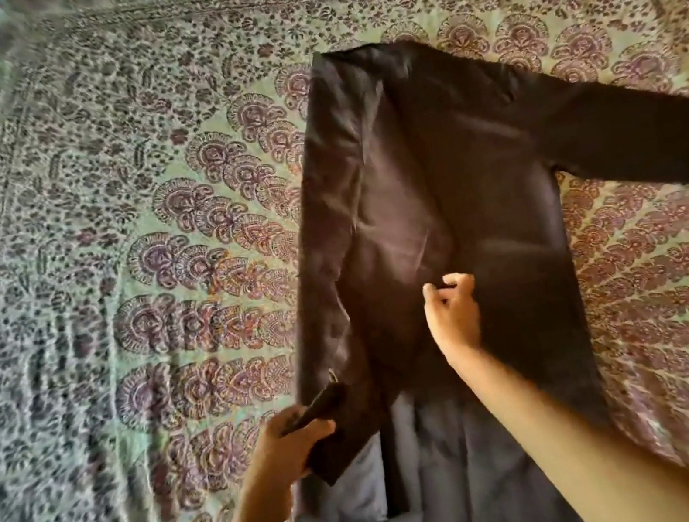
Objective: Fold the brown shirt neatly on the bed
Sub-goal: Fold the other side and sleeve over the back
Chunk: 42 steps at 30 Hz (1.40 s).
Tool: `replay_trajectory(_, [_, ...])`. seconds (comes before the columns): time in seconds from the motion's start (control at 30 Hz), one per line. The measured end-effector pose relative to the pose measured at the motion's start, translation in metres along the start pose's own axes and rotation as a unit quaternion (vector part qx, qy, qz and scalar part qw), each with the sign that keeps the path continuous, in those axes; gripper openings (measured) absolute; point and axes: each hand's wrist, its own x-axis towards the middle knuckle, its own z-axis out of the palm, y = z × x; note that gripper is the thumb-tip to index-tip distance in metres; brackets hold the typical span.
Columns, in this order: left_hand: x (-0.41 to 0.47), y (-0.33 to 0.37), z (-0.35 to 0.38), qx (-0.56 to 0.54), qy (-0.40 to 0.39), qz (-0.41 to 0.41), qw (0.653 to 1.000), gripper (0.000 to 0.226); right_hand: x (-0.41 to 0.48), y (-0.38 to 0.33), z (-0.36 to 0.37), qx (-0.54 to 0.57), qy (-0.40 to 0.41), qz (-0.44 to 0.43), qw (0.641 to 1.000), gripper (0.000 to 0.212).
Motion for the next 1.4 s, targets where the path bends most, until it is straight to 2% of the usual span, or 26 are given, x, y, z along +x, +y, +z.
replay_trajectory(0.07, [0.006,-0.026,0.003,0.04,0.001,-0.013,0.999,0.033,0.003,0.005,0.007,0.012,-0.046,0.072,0.996,0.038])
replay_trajectory(0.17, [0.013,-0.049,0.001,0.119,-0.032,0.038,0.992,0.064,0.005,0.003,0.01,0.007,-0.012,0.088,0.996,0.042])
replay_trajectory(0.23, [0.014,-0.053,0.0,0.206,-0.051,0.071,0.975,0.069,0.007,0.003,0.01,0.004,0.002,0.095,0.995,0.042])
replay_trajectory(0.3, [0.018,-0.056,-0.002,0.236,-0.051,0.086,0.967,0.074,0.007,0.004,0.011,0.05,-0.033,0.129,0.99,0.033])
replay_trajectory(0.37, [0.024,-0.054,-0.004,0.216,-0.023,0.085,0.972,0.068,0.008,0.003,0.011,0.049,-0.057,0.118,0.99,0.013])
replay_trajectory(0.43, [0.018,-0.04,-0.004,0.202,0.021,0.092,0.975,0.044,0.012,0.0,0.009,0.046,-0.034,0.078,0.995,0.005])
replay_trajectory(0.5, [0.012,-0.028,-0.003,0.159,0.04,0.103,0.981,0.018,0.014,-0.009,0.004,0.08,0.021,0.033,0.996,0.007])
replay_trajectory(0.53, [0.007,-0.024,-0.001,0.1,0.027,0.082,0.991,0.011,0.015,-0.013,0.002,0.103,0.043,0.022,0.994,0.007])
replay_trajectory(0.6, [-0.001,-0.023,0.006,-0.025,-0.033,0.0,0.999,0.01,0.018,-0.015,0.002,0.127,0.062,0.016,0.99,0.013])
replay_trajectory(0.67, [-0.001,-0.031,0.017,-0.061,-0.05,-0.039,0.996,0.01,0.015,-0.017,0.0,0.114,0.051,0.016,0.992,0.026])
replay_trajectory(0.7, [0.001,-0.036,0.019,-0.028,-0.037,-0.028,0.999,0.005,0.013,-0.017,0.0,0.104,0.033,0.024,0.994,0.035])
replay_trajectory(0.8, [0.017,-0.052,0.022,0.199,-0.013,0.034,0.979,0.046,0.007,-0.007,0.001,0.08,-0.027,0.057,0.995,0.058])
replay_trajectory(0.87, [0.015,-0.052,0.025,0.313,-0.03,0.051,0.948,0.039,0.006,0.002,0.002,0.07,-0.022,0.054,0.996,0.059])
replay_trajectory(0.93, [0.014,-0.047,0.028,0.329,-0.067,0.043,0.941,0.031,0.007,0.007,0.001,0.064,0.017,0.03,0.997,0.052])
replay_trajectory(1.0, [0.02,-0.049,0.027,0.274,-0.087,0.029,0.957,0.029,0.011,0.008,-0.001,0.075,0.048,0.015,0.996,0.047])
replay_trajectory(1.07, [0.023,-0.052,0.028,0.279,-0.087,0.023,0.956,0.029,0.015,0.009,-0.003,0.069,0.045,0.008,0.997,0.045])
replay_trajectory(1.17, [0.019,-0.046,0.031,0.411,-0.064,0.062,0.907,0.028,0.02,0.01,-0.003,0.046,0.027,-0.004,0.999,0.049])
replay_trajectory(1.3, [0.024,-0.03,0.029,0.555,-0.022,0.072,0.828,0.027,0.024,0.011,-0.004,0.048,0.062,-0.04,0.996,0.057])
replay_trajectory(1.33, [0.026,-0.02,0.029,0.569,-0.009,0.08,0.818,0.027,0.027,0.011,-0.003,0.031,0.074,-0.051,0.995,0.056])
replay_trajectory(1.4, [0.036,0.005,0.028,0.553,0.027,0.11,0.825,0.026,0.032,0.005,-0.001,-0.012,0.099,-0.078,0.992,0.051])
